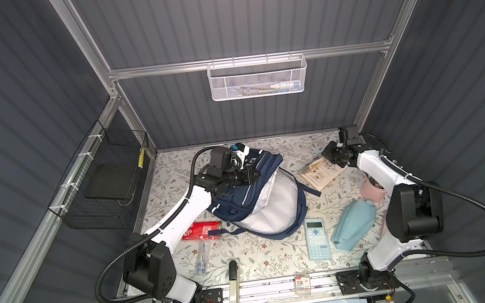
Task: Pack the student bag
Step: 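Lift the 143-Storey book and carry it toward the backpack with the right gripper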
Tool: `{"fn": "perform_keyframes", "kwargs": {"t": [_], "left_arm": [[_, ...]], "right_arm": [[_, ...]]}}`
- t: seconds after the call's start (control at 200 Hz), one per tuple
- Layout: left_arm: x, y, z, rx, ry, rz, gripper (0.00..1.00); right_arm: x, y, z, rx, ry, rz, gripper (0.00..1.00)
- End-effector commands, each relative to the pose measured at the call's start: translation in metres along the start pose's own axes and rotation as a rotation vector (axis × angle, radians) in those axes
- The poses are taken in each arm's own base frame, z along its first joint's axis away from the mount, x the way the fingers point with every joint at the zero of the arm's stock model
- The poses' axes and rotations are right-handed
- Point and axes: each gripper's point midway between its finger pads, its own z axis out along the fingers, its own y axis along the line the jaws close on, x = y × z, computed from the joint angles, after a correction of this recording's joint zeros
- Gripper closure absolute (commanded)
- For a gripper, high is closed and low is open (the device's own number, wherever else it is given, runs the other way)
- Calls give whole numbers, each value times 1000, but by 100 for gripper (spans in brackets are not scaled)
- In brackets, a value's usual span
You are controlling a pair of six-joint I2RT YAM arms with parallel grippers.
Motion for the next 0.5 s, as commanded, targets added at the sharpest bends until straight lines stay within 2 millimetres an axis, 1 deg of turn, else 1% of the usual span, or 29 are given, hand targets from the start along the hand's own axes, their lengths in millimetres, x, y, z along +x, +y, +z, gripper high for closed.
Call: {"fn": "perform_keyframes", "kwargs": {"t": [0.0, 0.06, 0.105, 0.23, 0.335, 0.365, 0.385, 0.395, 0.41, 0.43, 0.49], "left_arm": [[-18, -2, -5, 10, -58, 11, 100], [-18, -1, -5, 13, -62, 6, 100], [-17, -1, -4, 16, -60, 4, 100], [-18, -3, 0, 34, -52, -3, 100], [-18, -4, -2, 38, -54, -2, 100], [-18, -4, -3, 36, -56, -3, 100], [-18, -4, -3, 35, -56, -2, 100], [-18, -5, -4, 34, -59, 0, 100], [-18, -5, -4, 34, -60, 1, 100], [-18, -4, -4, 32, -60, 0, 100], [-17, -5, -5, 34, -60, -1, 100]], "right_arm": [[24, -26, -6, 106, 64, -71, 100], [41, -43, -3, 144, 102, -61, 100], [50, -51, 1, 153, 120, -57, 100], [64, -64, 15, 164, 171, -45, 100], [70, -71, 26, 181, 196, -35, 100], [71, -75, 27, 194, 204, -32, 93], [73, -76, 28, 201, 209, -30, 81], [73, -77, 29, 204, 212, -29, 73], [74, -79, 29, 210, 215, -25, 63], [75, -81, 30, 217, 223, -19, 55], [79, -84, 32, 217, 237, 8, 43]]}}
